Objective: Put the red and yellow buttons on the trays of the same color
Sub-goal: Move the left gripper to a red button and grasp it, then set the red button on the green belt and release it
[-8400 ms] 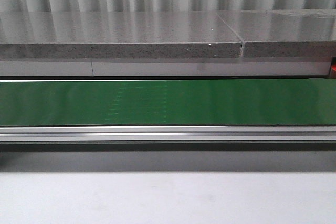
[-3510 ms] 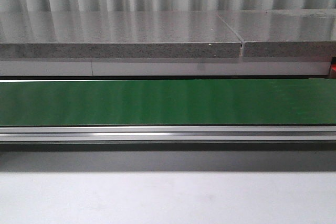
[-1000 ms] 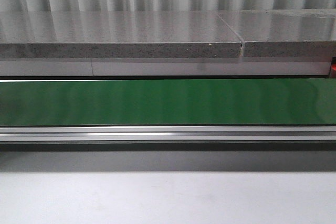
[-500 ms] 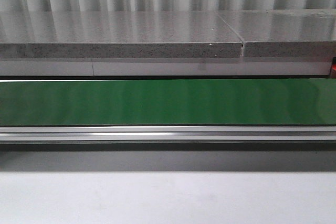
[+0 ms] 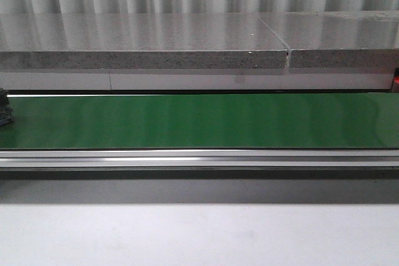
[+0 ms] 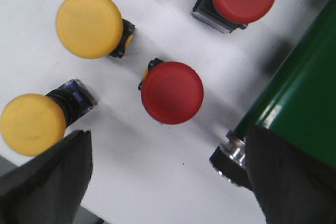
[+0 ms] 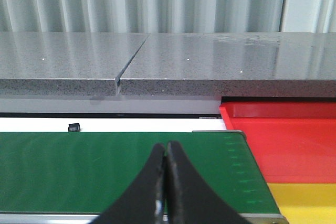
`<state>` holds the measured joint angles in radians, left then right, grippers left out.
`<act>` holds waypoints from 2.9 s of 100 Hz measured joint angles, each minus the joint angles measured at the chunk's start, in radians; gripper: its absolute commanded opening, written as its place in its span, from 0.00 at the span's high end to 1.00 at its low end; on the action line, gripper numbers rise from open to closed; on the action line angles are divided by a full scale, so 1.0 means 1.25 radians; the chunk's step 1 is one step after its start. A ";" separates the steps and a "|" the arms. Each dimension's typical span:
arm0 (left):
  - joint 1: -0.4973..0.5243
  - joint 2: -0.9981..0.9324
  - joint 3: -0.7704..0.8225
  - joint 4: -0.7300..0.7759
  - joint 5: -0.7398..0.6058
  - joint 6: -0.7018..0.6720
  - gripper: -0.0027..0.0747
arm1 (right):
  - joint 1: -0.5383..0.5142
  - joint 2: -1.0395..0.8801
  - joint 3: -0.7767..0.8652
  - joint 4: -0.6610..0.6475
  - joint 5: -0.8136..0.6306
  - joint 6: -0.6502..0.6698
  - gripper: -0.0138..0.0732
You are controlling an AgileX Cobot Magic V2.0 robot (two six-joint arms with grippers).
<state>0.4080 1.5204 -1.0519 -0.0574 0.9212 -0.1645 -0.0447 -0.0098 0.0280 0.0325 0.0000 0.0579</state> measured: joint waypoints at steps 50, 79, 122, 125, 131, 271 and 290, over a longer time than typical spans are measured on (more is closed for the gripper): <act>0.000 0.121 0.000 -0.007 -0.085 0.000 0.25 | 0.000 0.000 0.000 0.000 0.000 0.000 0.92; 0.000 0.135 0.000 -0.007 -0.112 0.000 0.54 | 0.000 0.000 0.000 0.000 0.000 0.000 0.92; -0.002 0.117 0.000 -0.007 -0.123 0.000 0.63 | 0.000 0.000 0.000 0.000 0.000 0.000 0.92; -0.003 0.107 0.000 -0.007 -0.123 0.000 0.63 | 0.000 0.000 0.000 0.000 0.000 0.000 0.92; -0.005 0.081 0.000 -0.005 -0.116 0.000 0.63 | 0.000 0.000 0.000 0.000 0.000 0.000 0.92; -0.262 0.092 -0.170 -0.001 0.002 0.000 0.31 | 0.000 0.000 0.000 0.000 0.000 0.000 0.92; -0.267 0.094 -0.170 0.002 -0.008 0.000 0.27 | 0.000 0.000 0.000 0.000 0.000 0.000 0.92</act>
<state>0.0739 1.6385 -1.2640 -0.0549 0.9114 -0.1645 -0.0447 -0.0098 0.0280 0.0325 0.0000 0.0579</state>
